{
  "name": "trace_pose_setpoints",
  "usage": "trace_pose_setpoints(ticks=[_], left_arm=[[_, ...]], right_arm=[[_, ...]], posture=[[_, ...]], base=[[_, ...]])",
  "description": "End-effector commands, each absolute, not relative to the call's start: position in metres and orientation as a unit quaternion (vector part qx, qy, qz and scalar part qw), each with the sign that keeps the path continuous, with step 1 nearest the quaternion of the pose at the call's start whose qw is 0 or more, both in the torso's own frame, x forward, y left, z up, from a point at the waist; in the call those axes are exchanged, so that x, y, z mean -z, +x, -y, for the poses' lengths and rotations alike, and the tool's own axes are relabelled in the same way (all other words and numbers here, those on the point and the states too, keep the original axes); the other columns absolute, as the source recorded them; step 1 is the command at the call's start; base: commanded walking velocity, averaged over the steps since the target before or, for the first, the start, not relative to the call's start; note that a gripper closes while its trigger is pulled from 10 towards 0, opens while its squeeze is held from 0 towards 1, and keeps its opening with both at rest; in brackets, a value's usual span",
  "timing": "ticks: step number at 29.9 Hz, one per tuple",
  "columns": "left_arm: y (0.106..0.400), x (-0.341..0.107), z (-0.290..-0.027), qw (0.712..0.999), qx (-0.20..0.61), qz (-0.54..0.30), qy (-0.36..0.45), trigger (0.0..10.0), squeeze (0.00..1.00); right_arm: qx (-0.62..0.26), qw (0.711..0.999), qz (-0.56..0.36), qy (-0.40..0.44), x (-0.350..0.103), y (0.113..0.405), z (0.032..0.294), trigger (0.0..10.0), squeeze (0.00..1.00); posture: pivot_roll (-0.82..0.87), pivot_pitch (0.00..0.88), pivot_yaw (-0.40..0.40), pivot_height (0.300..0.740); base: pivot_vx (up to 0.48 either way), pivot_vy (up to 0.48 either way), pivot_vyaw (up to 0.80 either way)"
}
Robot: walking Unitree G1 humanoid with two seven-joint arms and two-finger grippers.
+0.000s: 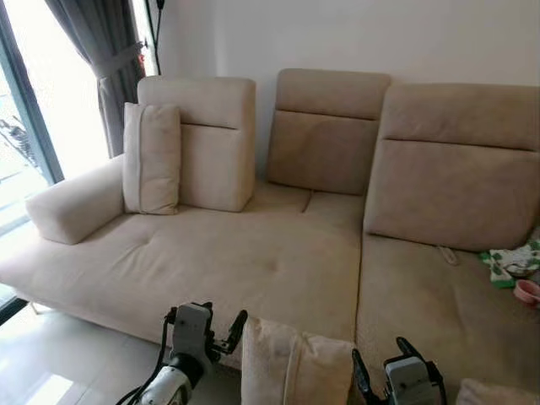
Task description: Move the pillow to the sofa from floor
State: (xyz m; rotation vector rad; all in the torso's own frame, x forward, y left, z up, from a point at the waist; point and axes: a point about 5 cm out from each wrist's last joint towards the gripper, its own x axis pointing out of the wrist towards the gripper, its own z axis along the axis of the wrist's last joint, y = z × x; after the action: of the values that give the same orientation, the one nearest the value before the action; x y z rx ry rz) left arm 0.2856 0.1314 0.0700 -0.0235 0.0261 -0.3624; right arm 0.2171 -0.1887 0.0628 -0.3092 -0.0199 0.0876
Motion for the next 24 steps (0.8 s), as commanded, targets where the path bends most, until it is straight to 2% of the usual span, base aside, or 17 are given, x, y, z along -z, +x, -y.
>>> trace_pose_setpoints(ticks=[1, 9, 15, 18, 24], left_arm=[[0.285, -0.068, -0.131, 0.983, 0.184, -0.016, -0.001, 10.0, 0.00], [0.286, -0.069, -0.128, 0.981, 0.196, -0.011, 0.010, 10.0, 0.00], [0.290, -0.081, -0.108, 0.967, 0.244, 0.013, 0.065, 10.0, 0.00], [0.291, -0.092, -0.094, 0.953, 0.281, 0.041, 0.109, 10.0, 0.00], [0.295, -0.100, -0.087, 0.944, 0.291, 0.057, 0.142, 10.0, 0.00]], right_arm=[[-0.045, 0.988, 0.004, -0.147, -0.061, 0.218, 0.187, 10.0, 0.00], [-0.045, 0.989, -0.005, -0.143, -0.058, 0.221, 0.190, 10.0, 0.00], [-0.068, 0.986, -0.051, -0.141, -0.051, 0.242, 0.201, 10.0, 0.00], [-0.075, 0.983, -0.068, -0.151, -0.054, 0.257, 0.216, 10.0, 0.00], [-0.094, 0.974, -0.074, -0.192, -0.063, 0.275, 0.237, 10.0, 0.00]], posture=[[0.00, 0.000, 0.052, 0.576], [0.00, 0.000, 0.054, 0.557], [0.00, 0.000, 0.057, 0.557], [0.00, 0.000, 0.058, 0.557], [0.00, 0.000, 0.062, 0.557]], base=[[0.000, 0.000, 0.00], [0.000, 0.000, 0.00], [0.000, 0.000, 0.00], [0.000, 0.000, 0.00], [0.000, 0.000, 0.00]])
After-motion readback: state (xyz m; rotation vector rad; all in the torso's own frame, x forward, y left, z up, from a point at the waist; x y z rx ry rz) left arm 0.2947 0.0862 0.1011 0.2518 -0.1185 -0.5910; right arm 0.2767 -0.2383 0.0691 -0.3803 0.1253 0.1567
